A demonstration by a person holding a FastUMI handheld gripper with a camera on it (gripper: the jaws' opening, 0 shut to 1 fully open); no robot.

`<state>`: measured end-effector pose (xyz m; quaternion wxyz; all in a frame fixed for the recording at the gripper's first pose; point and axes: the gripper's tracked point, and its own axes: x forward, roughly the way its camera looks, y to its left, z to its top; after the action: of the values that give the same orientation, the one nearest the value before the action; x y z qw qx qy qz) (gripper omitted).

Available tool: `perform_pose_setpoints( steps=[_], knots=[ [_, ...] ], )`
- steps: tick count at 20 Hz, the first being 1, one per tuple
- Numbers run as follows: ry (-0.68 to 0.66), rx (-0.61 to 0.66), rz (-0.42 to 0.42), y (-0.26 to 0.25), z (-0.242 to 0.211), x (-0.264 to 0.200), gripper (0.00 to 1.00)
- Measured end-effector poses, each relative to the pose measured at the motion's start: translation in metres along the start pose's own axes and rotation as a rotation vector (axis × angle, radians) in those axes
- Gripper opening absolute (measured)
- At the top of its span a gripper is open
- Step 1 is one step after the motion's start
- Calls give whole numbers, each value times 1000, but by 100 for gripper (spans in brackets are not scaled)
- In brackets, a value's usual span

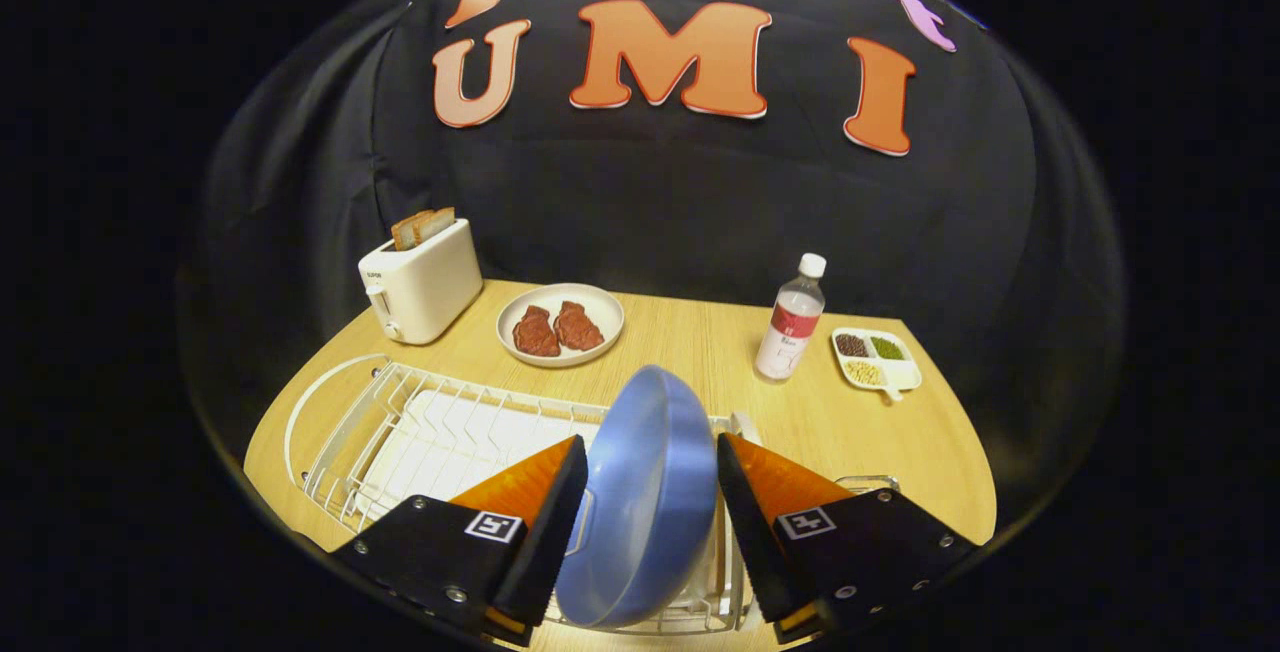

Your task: Take the plate from the dish rack, then take the spoon from the basket and place it into the plate.

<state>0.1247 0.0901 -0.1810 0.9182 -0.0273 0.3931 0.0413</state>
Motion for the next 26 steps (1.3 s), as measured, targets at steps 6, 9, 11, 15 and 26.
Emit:
perform_pose_setpoints(
  steps=[6,9,11,15,26],
  knots=[
    [39,60,-67,-9,-6,4,41],
    [-47,51,-170,-24,17,-4,31],
    [-96,24,-218,-32,28,-14,28],
    [-141,53,-190,-29,39,-33,28],
    [-216,178,12,-36,-10,-141,27]
  ],
)
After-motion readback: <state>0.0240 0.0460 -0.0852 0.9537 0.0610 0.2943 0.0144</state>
